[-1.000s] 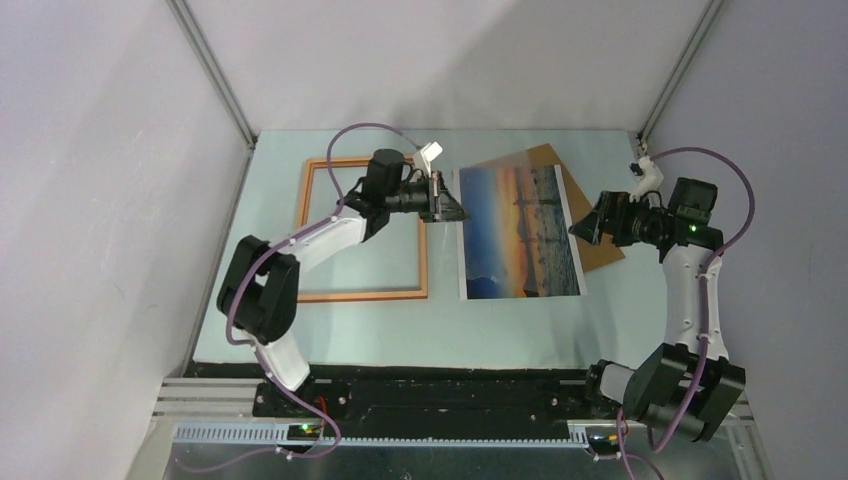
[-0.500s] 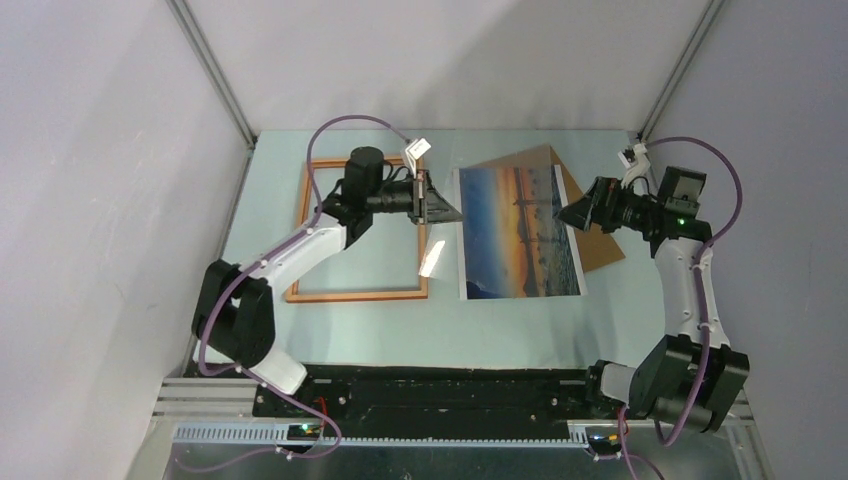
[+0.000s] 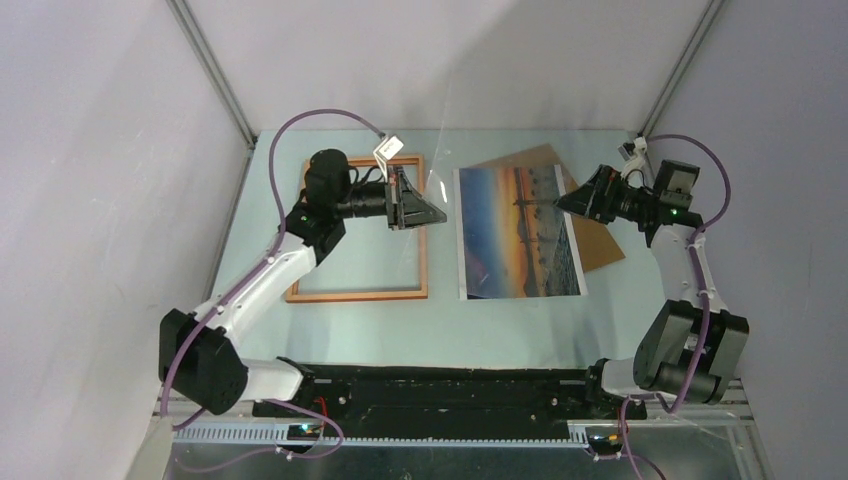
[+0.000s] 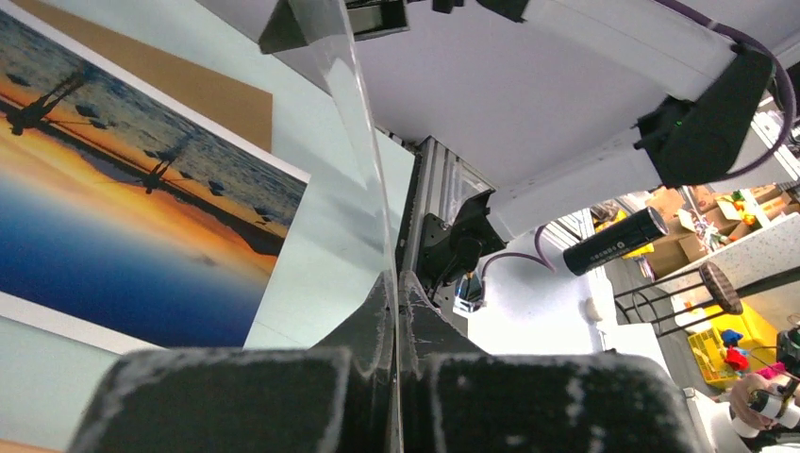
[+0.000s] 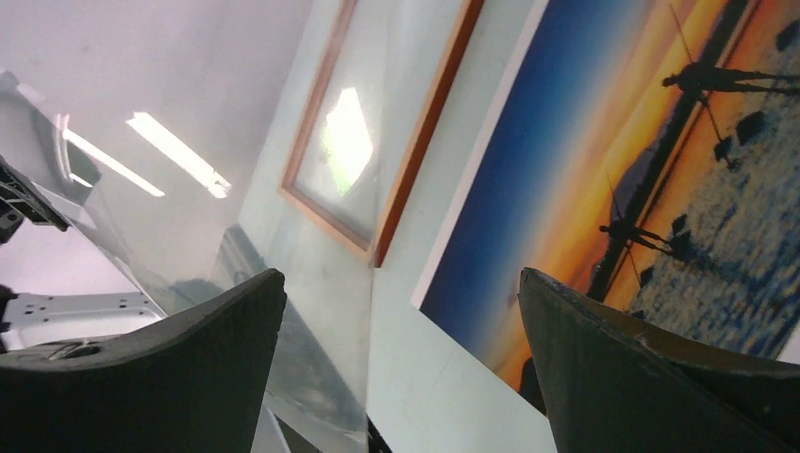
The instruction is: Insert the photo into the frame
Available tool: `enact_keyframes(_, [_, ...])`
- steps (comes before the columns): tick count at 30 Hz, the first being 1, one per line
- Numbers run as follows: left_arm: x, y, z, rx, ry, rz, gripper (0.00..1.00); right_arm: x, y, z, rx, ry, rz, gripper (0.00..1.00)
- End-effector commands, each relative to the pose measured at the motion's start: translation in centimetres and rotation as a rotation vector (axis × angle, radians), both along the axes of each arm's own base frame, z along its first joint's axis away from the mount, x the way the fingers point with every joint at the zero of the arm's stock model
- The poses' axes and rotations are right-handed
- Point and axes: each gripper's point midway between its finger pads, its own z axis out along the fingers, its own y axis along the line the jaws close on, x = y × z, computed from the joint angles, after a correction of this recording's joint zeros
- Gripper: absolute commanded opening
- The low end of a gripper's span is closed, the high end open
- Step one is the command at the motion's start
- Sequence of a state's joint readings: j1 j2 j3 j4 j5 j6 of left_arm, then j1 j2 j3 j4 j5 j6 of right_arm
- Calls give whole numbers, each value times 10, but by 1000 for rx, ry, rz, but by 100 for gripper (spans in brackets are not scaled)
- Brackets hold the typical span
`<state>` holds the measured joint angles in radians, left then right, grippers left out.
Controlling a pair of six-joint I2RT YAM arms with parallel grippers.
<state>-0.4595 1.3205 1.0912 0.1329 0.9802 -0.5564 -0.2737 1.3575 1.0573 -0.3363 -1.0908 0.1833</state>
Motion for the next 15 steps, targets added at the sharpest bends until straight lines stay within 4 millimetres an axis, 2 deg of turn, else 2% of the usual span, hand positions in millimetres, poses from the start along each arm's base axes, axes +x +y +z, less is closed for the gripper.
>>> enact_keyframes(1, [-14,5,21,-39,-103,-41,0,2,11,26,70,-76,101,97])
enact_keyframes(5, [-18,7,25,-47,-118,-41,0,-3,23,33,116,-98,186,96])
enact_keyframes(12, [-15,7,18,-50,-106,-29,0,-23,56,57,141,-165,325,94])
enact_keyframes(15, [-12,6,15,-50,-101,-17,0,-32,62,66,139,-188,349,90])
